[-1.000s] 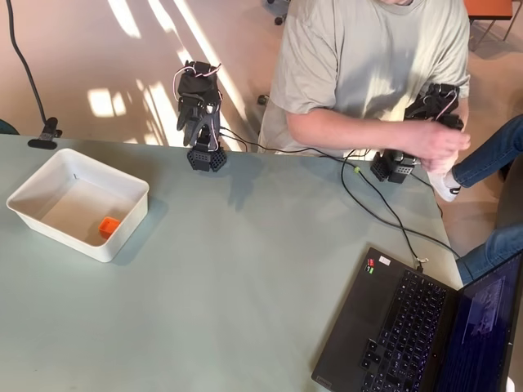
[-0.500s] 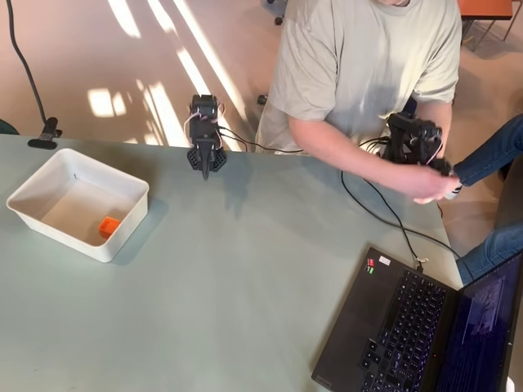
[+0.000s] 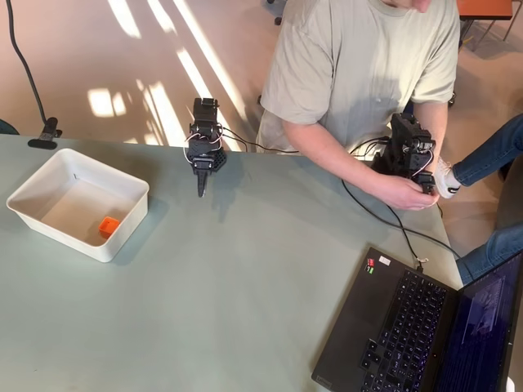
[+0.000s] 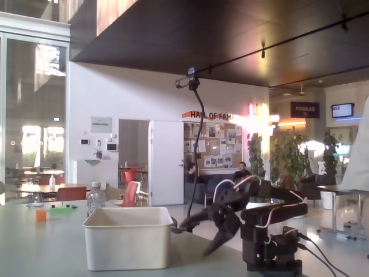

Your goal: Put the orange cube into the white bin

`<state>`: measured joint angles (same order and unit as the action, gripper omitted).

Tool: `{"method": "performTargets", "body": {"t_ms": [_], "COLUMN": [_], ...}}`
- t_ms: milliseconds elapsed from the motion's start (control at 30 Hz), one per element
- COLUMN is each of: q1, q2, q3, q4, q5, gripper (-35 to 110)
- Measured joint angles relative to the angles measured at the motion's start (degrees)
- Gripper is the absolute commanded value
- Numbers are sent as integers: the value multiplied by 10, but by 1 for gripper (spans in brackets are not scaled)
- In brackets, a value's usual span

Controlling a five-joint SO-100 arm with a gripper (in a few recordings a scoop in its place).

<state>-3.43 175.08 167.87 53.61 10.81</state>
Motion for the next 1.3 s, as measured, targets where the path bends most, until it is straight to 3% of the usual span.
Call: {"method": "performTargets", "body": {"t_ms": [233, 667, 1300], "q1": [35, 38, 34], "q2": [6, 6, 4], "q3": [52, 55, 59], "q4": [-1, -4, 2], "q5": [2, 2, 4], "gripper": [55, 13, 11]}}
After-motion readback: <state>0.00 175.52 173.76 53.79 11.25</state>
